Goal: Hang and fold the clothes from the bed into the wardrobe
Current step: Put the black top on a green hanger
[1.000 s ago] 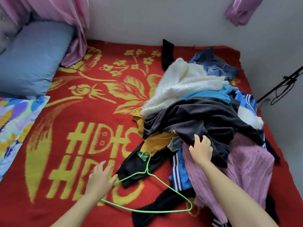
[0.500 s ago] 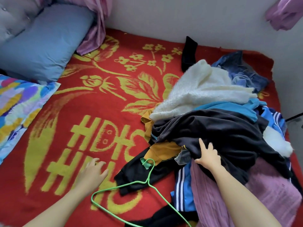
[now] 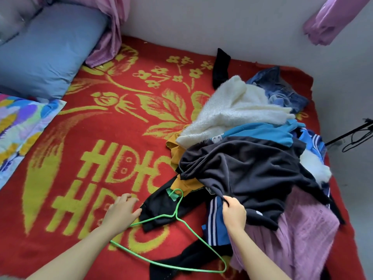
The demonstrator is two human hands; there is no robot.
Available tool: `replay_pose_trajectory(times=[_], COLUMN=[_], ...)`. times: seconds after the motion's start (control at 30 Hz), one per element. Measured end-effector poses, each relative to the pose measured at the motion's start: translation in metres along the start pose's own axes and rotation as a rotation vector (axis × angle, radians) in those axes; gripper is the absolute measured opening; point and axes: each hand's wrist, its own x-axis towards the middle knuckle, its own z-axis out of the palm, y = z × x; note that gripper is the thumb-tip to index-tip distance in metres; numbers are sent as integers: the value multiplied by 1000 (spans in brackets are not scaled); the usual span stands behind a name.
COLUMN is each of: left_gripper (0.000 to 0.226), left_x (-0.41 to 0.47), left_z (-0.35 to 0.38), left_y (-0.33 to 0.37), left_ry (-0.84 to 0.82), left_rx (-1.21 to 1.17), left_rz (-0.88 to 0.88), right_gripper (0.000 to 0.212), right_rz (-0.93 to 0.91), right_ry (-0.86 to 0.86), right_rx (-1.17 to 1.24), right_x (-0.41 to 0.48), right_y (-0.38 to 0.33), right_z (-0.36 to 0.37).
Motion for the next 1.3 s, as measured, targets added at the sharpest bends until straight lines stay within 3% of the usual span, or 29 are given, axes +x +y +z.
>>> replay_pose_trajectory(times=[0.27, 0.47, 0.57, 0.73, 0.9, 1.07, 1.13, 1.17, 1.23, 1.3], left_gripper=[52, 104, 119, 126, 112, 119, 104, 83, 30, 13], left_x=[-31, -48, -57, -62, -64, -64, -65, -68, -78, -86], left_z=[-11, -41, -68, -119, -179, -226, -240, -246, -257, -273], left_y=[4, -1, -15, -63, -132, -212, -242, -255, -275, -291], left_ry=[14, -16, 9, 75, 219, 318, 295, 282, 293, 376], left_rx=[49, -136, -204, -243, -386, -521, -703, -811, -968, -1061], left_rz=[137, 240, 328, 440, 515, 362, 418, 452, 477, 471], right_gripper=[24, 19, 18, 38, 51, 51, 22, 4, 37, 26], right_rz=[-166, -422, -459, -583, -778, -835, -862, -862, -845, -822], right_ry=[74, 43, 62, 36, 7, -35, -74, -93, -98, -50], right_rx=[153, 201, 309, 469, 520, 612, 679, 669, 632, 643], right_x=[-45, -101, -130, -188, -241, -266, -272, -277, -277, -276], right_y=[-60, -152, -200, -291, -387, -429, -444, -453, -466, -479], right_z=[-68, -119, -141, -174, -189, -192, -189, -188, -184, -182])
